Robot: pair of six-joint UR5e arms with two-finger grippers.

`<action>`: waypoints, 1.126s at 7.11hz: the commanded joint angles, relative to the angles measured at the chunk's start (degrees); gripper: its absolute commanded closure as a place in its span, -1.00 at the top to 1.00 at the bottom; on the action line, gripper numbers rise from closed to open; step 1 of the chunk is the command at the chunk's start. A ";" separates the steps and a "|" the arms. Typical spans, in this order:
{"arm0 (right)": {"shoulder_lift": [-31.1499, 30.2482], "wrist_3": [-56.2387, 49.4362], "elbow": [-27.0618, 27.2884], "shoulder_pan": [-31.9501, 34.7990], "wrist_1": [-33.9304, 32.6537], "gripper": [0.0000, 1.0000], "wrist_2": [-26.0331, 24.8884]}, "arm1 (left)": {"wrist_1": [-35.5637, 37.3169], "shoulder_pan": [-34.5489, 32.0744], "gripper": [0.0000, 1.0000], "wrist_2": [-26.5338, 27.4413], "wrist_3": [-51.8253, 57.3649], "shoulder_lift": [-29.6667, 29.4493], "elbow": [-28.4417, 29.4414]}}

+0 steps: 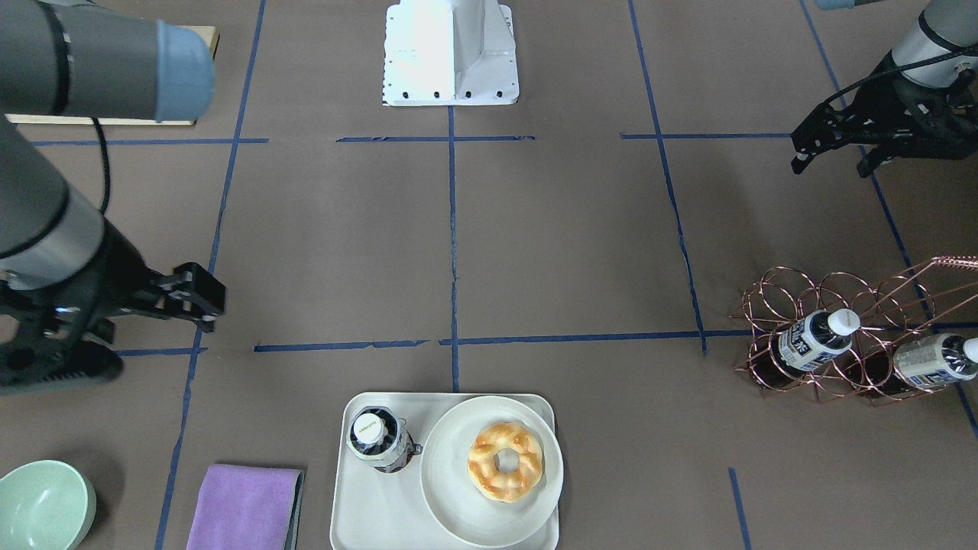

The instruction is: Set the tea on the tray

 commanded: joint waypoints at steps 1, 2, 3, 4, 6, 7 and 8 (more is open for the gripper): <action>-20.87 -17.46 14.24 5.50 -0.45 0.98 1.82 | 0.56 -0.62 1.00 -0.01 6.91 1.98 0.07; -29.92 -25.37 18.03 8.22 -0.18 0.99 2.27 | 0.65 -3.76 1.00 -0.44 12.36 3.65 0.68; -37.32 -32.58 19.81 11.55 0.17 0.99 2.45 | 2.31 -7.53 1.00 -2.53 19.55 3.93 2.69; -41.31 -39.01 19.57 16.89 0.17 0.99 6.10 | 6.06 -12.44 1.00 -3.42 28.67 3.85 4.80; -50.46 -43.02 19.48 24.81 0.26 0.99 7.37 | 9.35 -20.54 1.00 -3.52 37.18 3.85 9.45; -52.93 -42.94 19.48 26.94 0.26 0.97 7.37 | 9.27 -23.97 1.00 -3.61 44.86 3.93 14.26; -52.78 -42.33 18.61 26.96 0.35 0.97 7.37 | 8.83 -27.14 1.00 -3.70 50.51 3.93 18.83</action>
